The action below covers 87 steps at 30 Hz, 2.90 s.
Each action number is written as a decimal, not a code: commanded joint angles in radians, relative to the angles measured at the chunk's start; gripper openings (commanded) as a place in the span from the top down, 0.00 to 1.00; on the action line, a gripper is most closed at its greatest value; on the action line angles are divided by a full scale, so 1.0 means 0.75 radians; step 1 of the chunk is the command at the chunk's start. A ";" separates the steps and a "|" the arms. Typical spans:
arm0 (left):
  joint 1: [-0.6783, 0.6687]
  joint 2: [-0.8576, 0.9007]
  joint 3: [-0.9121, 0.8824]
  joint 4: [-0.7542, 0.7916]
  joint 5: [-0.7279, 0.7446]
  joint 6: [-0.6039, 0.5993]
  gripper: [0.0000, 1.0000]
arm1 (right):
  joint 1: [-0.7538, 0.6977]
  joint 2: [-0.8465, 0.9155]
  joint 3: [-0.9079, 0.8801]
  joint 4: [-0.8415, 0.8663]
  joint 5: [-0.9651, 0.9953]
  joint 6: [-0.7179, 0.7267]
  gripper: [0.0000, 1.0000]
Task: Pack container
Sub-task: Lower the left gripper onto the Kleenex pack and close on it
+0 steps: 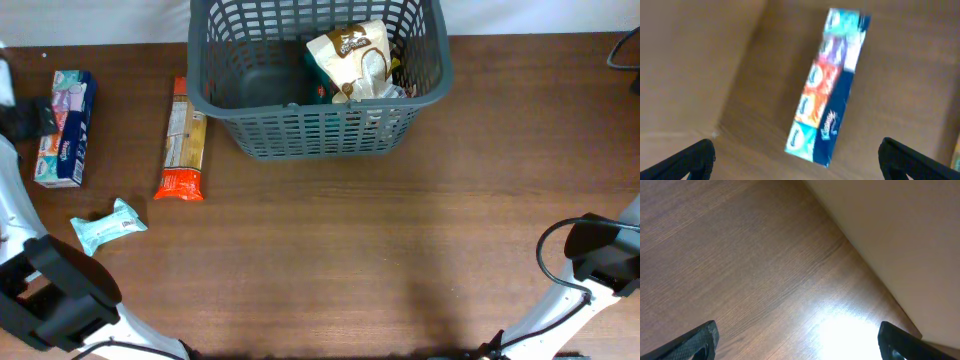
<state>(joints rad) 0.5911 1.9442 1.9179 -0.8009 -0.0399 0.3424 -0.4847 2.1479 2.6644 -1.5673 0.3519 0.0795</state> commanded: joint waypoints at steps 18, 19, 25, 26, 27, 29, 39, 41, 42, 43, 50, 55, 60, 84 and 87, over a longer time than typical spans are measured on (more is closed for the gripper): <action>-0.102 0.307 0.250 -0.263 -0.015 -0.033 0.01 | 0.001 0.005 -0.007 0.000 0.020 0.015 0.01; -0.101 0.314 0.252 -0.262 -0.028 -0.049 0.01 | 0.001 0.005 -0.007 0.000 0.020 0.015 0.01; -0.095 0.354 0.252 -0.266 -0.041 -0.046 0.01 | 0.001 0.005 -0.007 0.000 0.020 0.015 0.01; -0.090 0.357 0.252 -0.266 -0.040 -0.037 0.01 | 0.001 0.005 -0.007 0.000 0.020 0.015 0.01; -0.084 0.358 0.252 -0.266 -0.036 -0.019 0.01 | 0.001 0.005 -0.007 0.000 0.020 0.015 0.01; -0.066 0.359 0.252 -0.266 -0.035 0.003 0.01 | 0.001 0.005 -0.006 0.000 0.020 0.015 0.01; 0.081 0.379 0.252 -0.279 0.196 0.087 0.01 | 0.001 0.005 -0.007 0.000 0.020 0.015 0.01; 0.089 0.386 0.252 -0.288 0.219 0.120 0.01 | 0.001 0.005 -0.007 0.000 0.020 0.015 0.01; 0.088 0.392 0.252 -0.298 0.223 0.139 0.01 | 0.001 0.005 -0.007 0.000 0.020 0.015 0.01; 0.085 0.399 0.252 -0.308 0.216 0.153 0.01 | 0.001 0.005 -0.007 0.000 0.020 0.015 0.01; 0.042 0.488 0.252 -0.344 0.147 0.160 0.00 | 0.001 0.005 -0.007 0.000 0.020 0.015 0.01; 0.030 0.533 0.252 -0.345 0.124 0.165 0.01 | 0.001 0.005 -0.007 0.000 0.020 0.015 0.01; 0.034 0.568 0.252 -0.343 0.111 0.165 0.00 | 0.001 0.005 -0.007 0.000 0.020 0.015 0.01; 0.049 0.574 0.252 -0.308 -0.057 0.195 0.00 | 0.001 0.005 -0.007 0.000 0.020 0.015 0.01; 0.061 0.575 0.252 -0.303 -0.032 0.200 0.00 | 0.001 0.005 -0.006 0.000 0.020 0.015 0.01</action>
<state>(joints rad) 0.6186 2.3508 2.0983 -1.0302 -0.0711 0.4721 -0.4847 2.1479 2.6644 -1.5673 0.3515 0.0788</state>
